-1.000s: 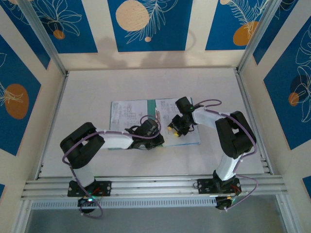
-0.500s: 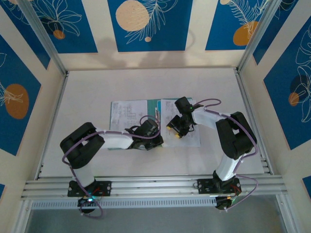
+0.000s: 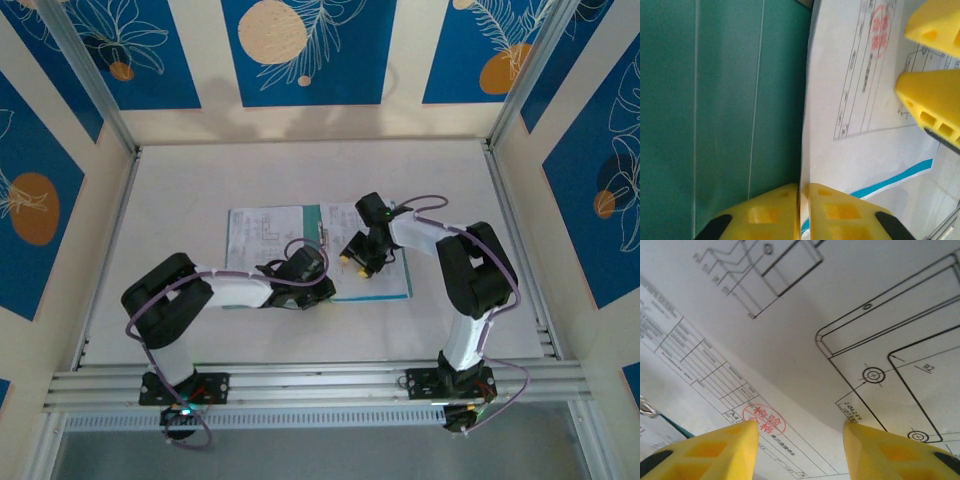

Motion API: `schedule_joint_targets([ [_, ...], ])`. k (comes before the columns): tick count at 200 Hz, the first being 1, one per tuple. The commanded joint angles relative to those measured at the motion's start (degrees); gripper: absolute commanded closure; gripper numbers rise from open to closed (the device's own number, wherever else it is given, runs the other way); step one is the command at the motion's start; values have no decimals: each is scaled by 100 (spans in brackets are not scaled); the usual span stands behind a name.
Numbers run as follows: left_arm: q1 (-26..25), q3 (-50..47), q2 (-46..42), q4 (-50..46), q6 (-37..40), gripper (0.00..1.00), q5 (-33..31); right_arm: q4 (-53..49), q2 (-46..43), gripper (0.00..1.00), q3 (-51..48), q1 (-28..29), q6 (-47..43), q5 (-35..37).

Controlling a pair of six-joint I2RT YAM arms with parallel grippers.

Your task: Put the files into the folder

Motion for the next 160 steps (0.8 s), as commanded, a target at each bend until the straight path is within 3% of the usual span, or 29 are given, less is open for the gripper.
schedule_joint_targets([
  [1, 59, -104, -267, -264, 16, 84, -183, -219, 239, 50, 18, 61, -73, 27],
  [82, 59, -88, -488, -500, 96, 80, -317, -250, 131, 51, -130, 81, -87, 138],
  [160, 59, 59, -599, -820, 224, 68, -395, -292, -44, 51, -333, -103, -340, 271],
])
